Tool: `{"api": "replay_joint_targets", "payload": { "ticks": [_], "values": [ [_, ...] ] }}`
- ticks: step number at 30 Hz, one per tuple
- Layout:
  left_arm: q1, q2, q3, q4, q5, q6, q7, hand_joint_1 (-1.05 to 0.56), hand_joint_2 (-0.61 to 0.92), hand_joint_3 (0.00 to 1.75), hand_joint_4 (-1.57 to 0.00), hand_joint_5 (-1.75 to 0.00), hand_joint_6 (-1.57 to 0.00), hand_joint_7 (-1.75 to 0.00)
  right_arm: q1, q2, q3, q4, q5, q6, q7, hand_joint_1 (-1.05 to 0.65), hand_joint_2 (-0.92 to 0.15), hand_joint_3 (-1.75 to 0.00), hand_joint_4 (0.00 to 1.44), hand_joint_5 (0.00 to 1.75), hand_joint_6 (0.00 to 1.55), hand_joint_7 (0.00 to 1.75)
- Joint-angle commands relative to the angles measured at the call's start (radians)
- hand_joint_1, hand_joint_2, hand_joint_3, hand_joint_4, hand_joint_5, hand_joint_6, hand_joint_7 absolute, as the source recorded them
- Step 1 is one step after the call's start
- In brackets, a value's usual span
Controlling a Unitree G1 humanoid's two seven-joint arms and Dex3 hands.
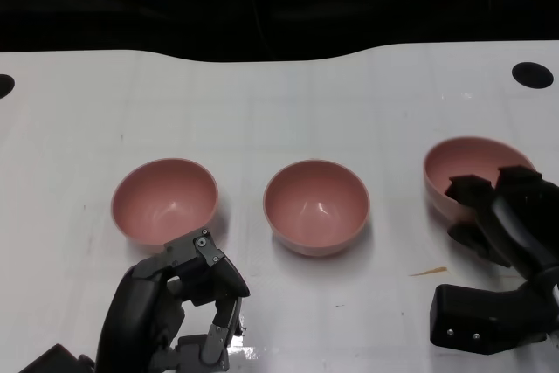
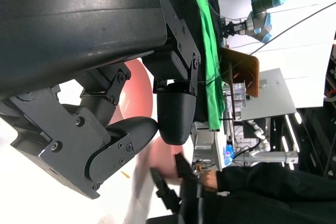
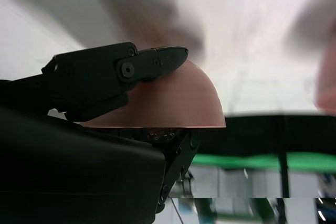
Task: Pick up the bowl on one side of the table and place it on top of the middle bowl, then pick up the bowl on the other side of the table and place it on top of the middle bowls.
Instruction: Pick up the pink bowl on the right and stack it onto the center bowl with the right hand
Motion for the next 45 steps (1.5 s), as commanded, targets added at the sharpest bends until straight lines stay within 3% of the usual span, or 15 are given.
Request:
{"api": "replay_joint_targets", "payload": {
  "ticks": [1, 3, 10, 13, 18, 21, 26, 29, 34, 39, 40, 42, 43, 44, 45],
  "values": [
    [0.014, 0.005, 0.004, -0.011, -0.001, 0.0, 0.008, -0.16, 0.44, 1.28, -0.84, -1.75, -0.78, -1.48, -0.029, -0.017, 0.01, -0.043, -0.006, -0.056, -0.079, -0.2, -0.61, -0.62, 0.95, 1.75, 0.71, 1.73],
    [0.013, 0.005, 0.004, -0.009, -0.007, -0.001, 0.003, -0.16, 0.44, 1.29, -0.84, -1.75, -0.78, -1.47, -0.035, -0.009, 0.012, -0.084, 0.004, -0.088, -0.085, -0.18, -0.51, -0.82, 0.94, 1.75, 0.72, 1.74],
    [0.01, 0.005, 0.003, -0.005, 0.008, -0.008, 0.01, -0.16, 0.44, 1.29, -0.84, -1.75, -0.78, -1.47, -0.044, 0.016, 0.027, -0.225, 0.03, -0.15, 0.009, -0.16, -0.31, -1.18, 0.97, 1.75, 0.74, 1.75],
    [0.01, 0.005, 0.004, -0.002, 0.007, -0.01, 0.008, -0.17, 0.44, 1.29, -0.84, -1.75, -0.78, -1.47, -0.054, 0.037, 0.033, -0.238, 0.042, -0.181, 0.027, -0.17, -0.3, -1.22, 0.98, 1.75, 0.75, 1.75],
    [0.008, 0.004, 0.003, 0.002, 0.008, -0.019, 0.006, -0.16, 0.44, 1.28, -0.83, -1.75, -0.79, -1.47, -0.084, 0.073, 0.06, -0.242, 0.038, -0.19, 0.091, -0.09, -0.15, -1.36, 0.97, 1.75, 0.79, 1.71],
    [0.008, 0.004, 0.002, 0.001, 0.011, -0.02, 0.007, -0.16, 0.45, 1.27, -0.84, -1.75, -0.79, -1.47, -0.103, 0.092, 0.08, -0.213, 0.04, -0.204, 0.121, -0.08, -0.21, -1.18, 0.95, 1.75, 0.76, 1.72],
    [0.014, 0.001, -0.002, -0.004, 0.012, -0.017, 0.008, -0.16, 0.45, 1.26, -0.84, -1.75, -0.79, -1.47, -0.133, 0.124, 0.117, -0.137, 0.02, -0.214, 0.117, -0.13, -0.29, -1.16, 0.94, 1.75, 0.73, 1.74],
    [0.016, 0.001, -0.005, -0.008, 0.016, -0.017, 0.009, -0.16, 0.46, 1.26, -0.84, -1.75, -0.79, -1.46, -0.151, 0.141, 0.139, -0.084, 0.008, -0.216, 0.103, -0.11, -0.35, -1.05, 0.94, 1.75, 0.75, 1.68],
    [0.019, 0.001, -0.006, -0.006, 0.018, -0.026, 0.008, -0.16, 0.46, 1.26, -0.84, -1.75, -0.79, -1.47, -0.177, 0.167, 0.171, 0.009, -0.011, -0.218, 0.076, -0.11, -0.29, -1.24, 0.97, 1.75, 0.8, 1.68],
    [0.022, -0.001, -0.01, -0.01, 0.009, -0.024, 0.004, -0.15, 0.45, 1.27, -0.84, -1.75, -0.79, -1.46, -0.192, 0.176, 0.189, 0.077, -0.014, -0.225, 0.061, -0.12, -0.3, -1.2, 0.98, 1.75, 0.79, 1.68],
    [0.023, -0.002, -0.012, -0.012, 0.008, -0.024, 0.003, -0.15, 0.45, 1.28, -0.84, -1.75, -0.79, -1.46, -0.194, 0.177, 0.19, 0.091, -0.008, -0.23, 0.069, -0.11, -0.33, -1.2, 0.96, 1.75, 0.79, 1.64],
    [0.023, -0.002, -0.014, -0.01, 0.009, -0.024, 0.004, -0.15, 0.44, 1.29, -0.84, -1.75, -0.79, -1.46, -0.193, 0.175, 0.191, 0.097, 0.007, -0.222, 0.119, -0.13, -0.38, -1.16, 0.9, 1.65, 0.83, 1.35],
    [0.023, -0.002, -0.014, -0.01, 0.009, -0.024, 0.005, -0.15, 0.44, 1.29, -0.84, -1.75, -0.79, -1.46, -0.192, 0.173, 0.191, 0.095, 0.013, -0.217, 0.143, -0.19, -0.5, -0.95, 0.86, 1.4, 0.84, 1.01],
    [0.022, -0.003, -0.014, -0.008, 0.012, -0.027, 0.007, -0.16, 0.44, 1.3, -0.84, -1.75, -0.79, -1.46, -0.19, 0.168, 0.193, 0.084, 0.015, -0.199, 0.188, -0.21, -0.56, -0.83, 0.86, 1.3, 0.87, 0.84],
    [0.021, -0.003, -0.014, -0.007, 0.016, -0.028, 0.011, -0.16, 0.44, 1.3, -0.84, -1.75, -0.79, -1.46, -0.189, 0.163, 0.194, 0.07, 0.017, -0.182, 0.231, -0.27, -0.66, -0.67, 0.79, 1.03, 0.83, 0.6]
  ]
}}
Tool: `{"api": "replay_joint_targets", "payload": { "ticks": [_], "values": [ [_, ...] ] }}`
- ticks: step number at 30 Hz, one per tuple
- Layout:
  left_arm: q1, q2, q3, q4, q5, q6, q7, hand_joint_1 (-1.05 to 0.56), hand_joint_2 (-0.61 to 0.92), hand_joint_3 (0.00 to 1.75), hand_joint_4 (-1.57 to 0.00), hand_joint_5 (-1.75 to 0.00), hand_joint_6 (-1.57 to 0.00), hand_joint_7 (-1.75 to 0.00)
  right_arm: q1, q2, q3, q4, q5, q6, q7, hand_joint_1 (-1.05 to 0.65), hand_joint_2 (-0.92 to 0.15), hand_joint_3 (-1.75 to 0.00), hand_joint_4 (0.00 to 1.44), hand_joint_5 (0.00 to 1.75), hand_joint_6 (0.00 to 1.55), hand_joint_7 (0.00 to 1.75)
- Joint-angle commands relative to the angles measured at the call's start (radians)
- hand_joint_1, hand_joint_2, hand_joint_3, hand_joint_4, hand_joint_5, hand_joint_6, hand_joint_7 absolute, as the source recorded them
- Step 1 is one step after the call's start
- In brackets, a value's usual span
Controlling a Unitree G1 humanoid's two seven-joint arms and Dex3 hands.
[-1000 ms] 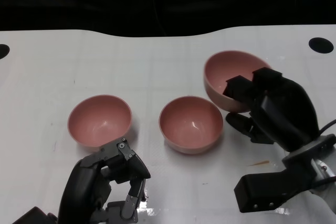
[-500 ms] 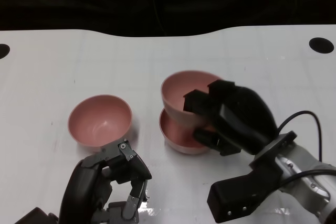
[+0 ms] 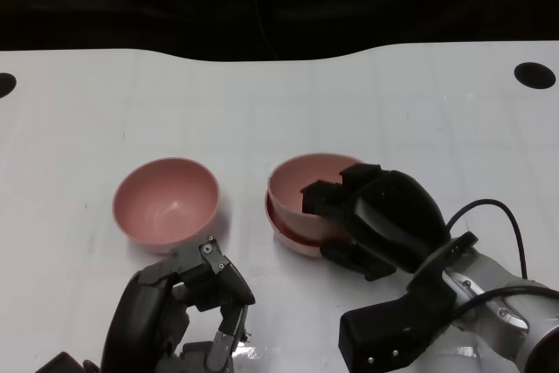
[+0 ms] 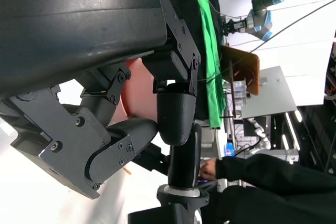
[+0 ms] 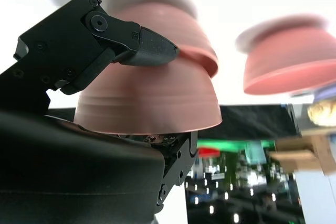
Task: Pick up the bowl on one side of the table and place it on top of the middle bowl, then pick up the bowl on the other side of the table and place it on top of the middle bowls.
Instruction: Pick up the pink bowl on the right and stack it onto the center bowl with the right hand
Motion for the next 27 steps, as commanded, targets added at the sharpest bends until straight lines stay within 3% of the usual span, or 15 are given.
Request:
{"api": "replay_joint_targets", "payload": {
  "ticks": [1, 3, 4, 7, 11, 18, 27],
  "values": [
    [0.003, 0.002, 0.001, -0.006, 0.01, -0.012, 0.012, -0.16, 0.44, 1.3, -0.84, -1.75, -0.79, -1.47, -0.012, -0.021, 0.007, -0.029, 0.017, 0.049, 0.123, -0.35, -0.81, -0.42, 0.71, 0.65, 0.77, 0.31],
    [0.002, 0.003, 0.0, -0.005, 0.008, -0.01, 0.013, -0.16, 0.44, 1.29, -0.85, -1.75, -0.79, -1.47, -0.008, -0.028, 0.01, -0.059, 0.011, 0.081, 0.181, -0.42, -0.89, -0.29, 0.64, 0.4, 0.72, 0.12],
    [0.001, 0.003, -0.001, -0.006, 0.007, -0.008, 0.012, -0.16, 0.44, 1.29, -0.85, -1.75, -0.79, -1.47, -0.003, -0.033, 0.012, -0.084, 0.005, 0.104, 0.211, -0.56, -0.91, -0.31, 0.48, 0.27, 0.58, 0.05],
    [-0.002, 0.004, 0.0, -0.002, 0.013, -0.013, 0.017, -0.16, 0.44, 1.29, -0.85, -1.75, -0.8, -1.47, 0.017, -0.042, 0.016, -0.152, -0.008, 0.151, 0.252, -0.71, -0.92, -0.39, 0.31, 0.16, 0.42, 0.01],
    [-0.004, 0.005, 0.0, 0.001, 0.019, -0.012, 0.021, -0.17, 0.44, 1.29, -0.86, -1.75, -0.8, -1.46, 0.05, -0.052, 0.012, -0.236, -0.012, 0.188, 0.275, -0.78, -0.92, -0.46, 0.22, 0.13, 0.33, 0.0],
    [-0.006, 0.002, -0.001, 0.0, 0.02, -0.007, 0.024, -0.16, 0.44, 1.3, -0.85, -1.75, -0.8, -1.45, 0.147, -0.082, -0.044, -0.437, 0.03, 0.221, 0.308, -0.8, -0.92, -0.44, 0.22, 0.16, 0.33, 0.01],
    [-0.013, 0.002, 0.001, 0.009, 0.021, -0.016, 0.024, -0.16, 0.43, 1.31, -0.84, -1.75, -0.81, -1.45, 0.289, -0.12, -0.151, -0.586, 0.118, 0.149, 0.244, -0.7, -0.92, -0.39, 0.25, 0.25, 0.37, 0.02]
  ]
}}
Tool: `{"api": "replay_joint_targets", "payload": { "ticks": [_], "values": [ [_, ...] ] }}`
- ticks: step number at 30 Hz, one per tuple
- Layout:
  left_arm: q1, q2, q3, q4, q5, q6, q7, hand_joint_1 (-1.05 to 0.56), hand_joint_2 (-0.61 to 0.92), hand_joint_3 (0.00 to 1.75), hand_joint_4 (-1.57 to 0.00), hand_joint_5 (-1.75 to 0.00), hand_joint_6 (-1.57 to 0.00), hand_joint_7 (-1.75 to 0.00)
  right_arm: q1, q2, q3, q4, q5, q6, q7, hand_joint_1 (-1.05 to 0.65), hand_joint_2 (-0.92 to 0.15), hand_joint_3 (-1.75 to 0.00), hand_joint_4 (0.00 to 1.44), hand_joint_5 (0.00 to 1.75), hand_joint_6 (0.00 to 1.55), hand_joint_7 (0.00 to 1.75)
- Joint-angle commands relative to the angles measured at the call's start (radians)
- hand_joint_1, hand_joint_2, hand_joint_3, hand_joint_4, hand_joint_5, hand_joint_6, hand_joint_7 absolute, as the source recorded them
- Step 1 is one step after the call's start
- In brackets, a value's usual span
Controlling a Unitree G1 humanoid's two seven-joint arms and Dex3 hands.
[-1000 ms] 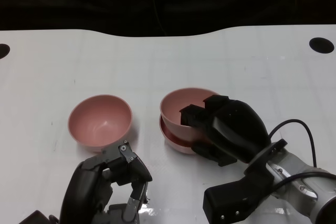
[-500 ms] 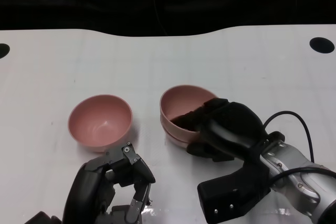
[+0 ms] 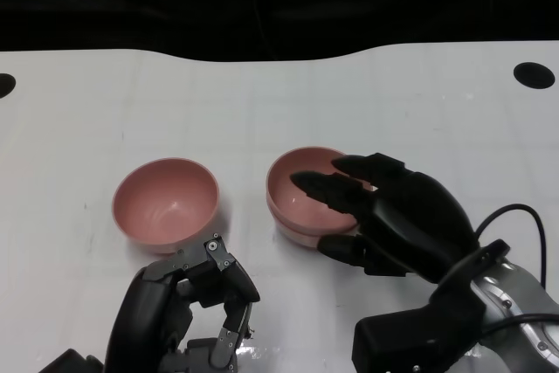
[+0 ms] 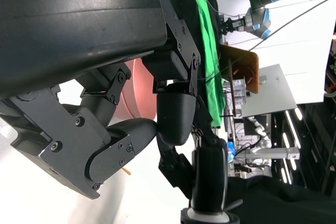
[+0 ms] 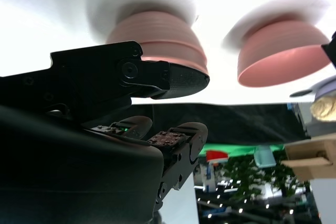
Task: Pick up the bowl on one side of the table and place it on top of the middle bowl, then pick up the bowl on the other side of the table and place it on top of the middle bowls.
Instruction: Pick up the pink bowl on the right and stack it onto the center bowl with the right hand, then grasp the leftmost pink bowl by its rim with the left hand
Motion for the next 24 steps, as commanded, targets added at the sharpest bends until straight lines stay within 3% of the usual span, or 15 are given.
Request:
{"api": "replay_joint_targets", "payload": {
  "ticks": [1, 2, 5, 9, 15, 21, 24],
  "values": [
    [-0.001, 0.005, 0.01, 0.012, -0.001, -0.017, 0.009, -0.15, 0.43, 1.31, -0.84, -1.75, -0.8, -1.46, 0.082, -0.035, -0.059, -0.074, 0.067, -0.057, -0.037, -0.69, -0.92, -0.38, 0.22, 0.36, 0.38, 0.03],
    [-0.003, 0.006, 0.011, 0.014, 0.002, -0.02, 0.01, -0.16, 0.42, 1.31, -0.84, -1.75, -0.8, -1.46, 0.104, -0.04, -0.074, -0.091, 0.084, -0.074, -0.043, -0.67, -0.92, -0.37, 0.16, 0.52, 0.39, 0.03],
    [-0.004, 0.006, 0.013, 0.016, 0.012, -0.021, 0.017, -0.17, 0.42, 1.31, -0.84, -1.75, -0.8, -1.47, 0.151, -0.049, -0.105, -0.109, 0.121, -0.141, -0.076, -0.62, -0.92, -0.32, 0.15, 0.68, 0.43, 0.04],
    [-0.005, 0.006, 0.013, 0.014, 0.017, -0.016, 0.026, -0.17, 0.42, 1.31, -0.84, -1.75, -0.8, -1.49, 0.21, -0.065, -0.149, -0.101, 0.189, -0.259, -0.11, -0.51, -0.92, -0.26, 0.25, 0.79, 0.56, 0.1],
    [-0.007, 0.005, 0.011, 0.015, -0.004, -0.004, 0.018, -0.16, 0.43, 1.31, -0.84, -1.75, -0.79, -1.49, 0.321, -0.039, -0.197, -0.133, 0.293, -0.344, -0.106, -0.41, -0.92, -0.22, 0.42, 0.89, 0.72, 0.18],
    [-0.012, 0.005, 0.009, 0.018, -0.004, -0.002, 0.02, -0.16, 0.46, 1.27, -0.83, -1.75, -0.78, -1.49, 0.427, 0.049, -0.22, -0.173, 0.51, -0.36, -0.048, -0.26, -0.92, -0.23, 0.5, 1.12, 0.8, 0.32],
    [-0.012, 0.005, 0.009, 0.017, 0.001, -0.004, 0.023, -0.15, 0.46, 1.27, -0.83, -1.75, -0.78, -1.49, 0.49, 0.109, -0.224, -0.211, 0.622, -0.322, -0.012, -0.23, -0.85, -0.4, 0.52, 1.29, 0.72, 0.63]
  ]
}}
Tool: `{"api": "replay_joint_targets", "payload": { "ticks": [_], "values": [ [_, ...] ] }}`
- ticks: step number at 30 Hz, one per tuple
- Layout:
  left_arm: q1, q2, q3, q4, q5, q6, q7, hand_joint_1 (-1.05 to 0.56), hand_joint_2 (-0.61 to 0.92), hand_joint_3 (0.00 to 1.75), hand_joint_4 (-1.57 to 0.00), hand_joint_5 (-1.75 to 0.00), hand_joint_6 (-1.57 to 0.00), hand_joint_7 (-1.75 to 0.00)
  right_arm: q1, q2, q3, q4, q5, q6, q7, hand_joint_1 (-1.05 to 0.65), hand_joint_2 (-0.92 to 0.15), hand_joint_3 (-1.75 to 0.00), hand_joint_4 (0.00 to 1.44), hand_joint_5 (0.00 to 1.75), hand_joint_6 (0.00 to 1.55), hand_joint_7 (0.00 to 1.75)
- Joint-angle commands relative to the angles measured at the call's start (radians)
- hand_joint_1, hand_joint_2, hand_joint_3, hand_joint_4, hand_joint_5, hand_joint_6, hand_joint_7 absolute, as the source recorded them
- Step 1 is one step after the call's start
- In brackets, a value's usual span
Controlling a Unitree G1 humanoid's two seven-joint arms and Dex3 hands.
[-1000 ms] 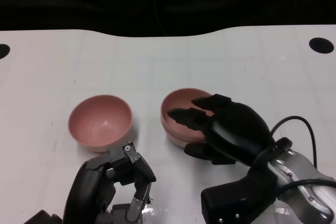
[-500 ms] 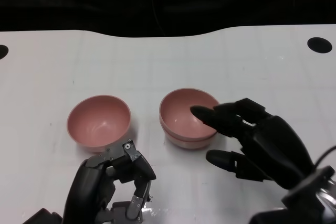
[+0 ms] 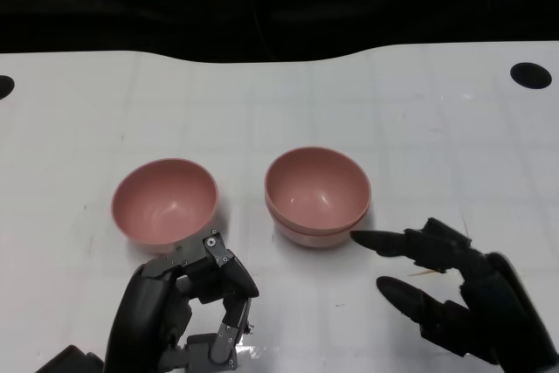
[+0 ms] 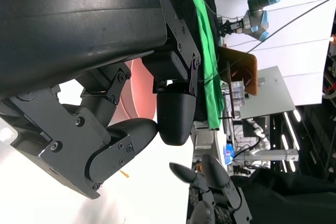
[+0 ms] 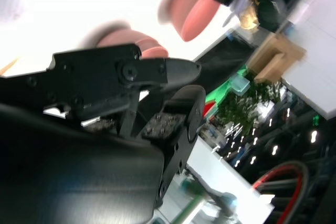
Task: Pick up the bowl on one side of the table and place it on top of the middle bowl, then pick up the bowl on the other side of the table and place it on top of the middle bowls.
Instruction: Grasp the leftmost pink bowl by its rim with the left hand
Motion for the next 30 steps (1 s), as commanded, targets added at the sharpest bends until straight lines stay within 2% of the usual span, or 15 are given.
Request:
{"api": "replay_joint_targets", "payload": {
  "ticks": [1, 3, 6, 11, 15, 19, 21, 24, 27, 30],
  "values": [
    [0.0, 0.005, 0.007, 0.006, 0.002, -0.001, 0.009, -0.15, 0.46, 1.27, -0.83, -1.75, -0.78, -1.49, 0.063, 0.054, -0.017, -0.05, 0.104, 0.032, 0.03, -0.23, -0.81, -0.49, 0.54, 1.32, 0.7, 0.72],
    [0.0, 0.006, 0.007, 0.007, 0.002, -0.002, 0.008, -0.15, 0.45, 1.28, -0.84, -1.75, -0.78, -1.49, 0.089, 0.079, -0.025, -0.069, 0.126, 0.042, 0.042, -0.21, -0.74, -0.65, 0.56, 1.34, 0.66, 0.89],
    [-0.002, 0.008, 0.009, 0.01, -0.009, -0.003, 0.0, -0.16, 0.45, 1.29, -0.84, -1.75, -0.78, -1.48, 0.125, 0.105, -0.04, -0.083, 0.182, 0.043, 0.072, -0.16, -0.7, -0.77, 0.63, 1.38, 0.69, 1.04],
    [0.005, 0.004, 0.015, -0.002, -0.034, 0.01, -0.001, -0.16, 0.43, 1.28, -0.79, -1.74, -0.78, -1.44, 0.154, 0.121, -0.066, -0.08, 0.244, 0.048, 0.124, -0.05, -0.55, -1.11, 0.79, 1.48, 0.77, 1.16],
    [0.013, 0.005, 0.021, -0.039, -0.02, 0.022, 0.025, -0.15, 0.48, 1.19, -0.74, -1.61, -0.77, -1.29, 0.172, 0.123, -0.084, -0.078, 0.248, 0.055, 0.153, -0.03, -0.47, -1.34, 0.88, 1.58, 0.82, 1.25],
    [0.014, 0.036, 0.034, -0.103, 0.048, 0.065, 0.051, -0.2, 0.65, 0.88, -0.68, -1.45, -0.67, -0.98, 0.182, 0.136, -0.098, -0.076, 0.241, 0.069, 0.158, -0.03, -0.39, -1.51, 0.9, 1.73, 0.85, 1.37],
    [0.01, 0.058, 0.043, -0.136, 0.133, 0.083, 0.088, -0.26, 0.76, 0.58, -0.61, -1.28, -0.64, -0.72, 0.178, 0.141, -0.103, -0.073, 0.239, 0.076, 0.163, -0.03, -0.35, -1.56, 0.88, 1.74, 0.84, 1.44],
    [-0.001, 0.09, 0.054, -0.174, 0.248, 0.126, 0.135, -0.37, 0.89, 0.21, -0.55, -1.09, -0.64, -0.48, 0.166, 0.142, -0.11, -0.061, 0.233, 0.08, 0.175, -0.04, -0.35, -1.55, 0.86, 1.75, 0.81, 1.47],
    [0.0, 0.117, 0.054, -0.227, 0.325, 0.183, 0.156, -0.48, 0.92, 0.07, -0.46, -0.91, -0.6, -0.31, 0.156, 0.142, -0.115, -0.054, 0.232, 0.085, 0.186, -0.05, -0.36, -1.53, 0.86, 1.75, 0.81, 1.48],
    [-0.008, 0.149, 0.058, -0.273, 0.397, 0.218, 0.169, -0.47, 0.91, 0.03, -0.37, -0.8, -0.49, -0.19, 0.151, 0.141, -0.119, -0.053, 0.229, 0.09, 0.195, -0.06, -0.36, -1.51, 0.87, 1.75, 0.81, 1.49]
  ]
}}
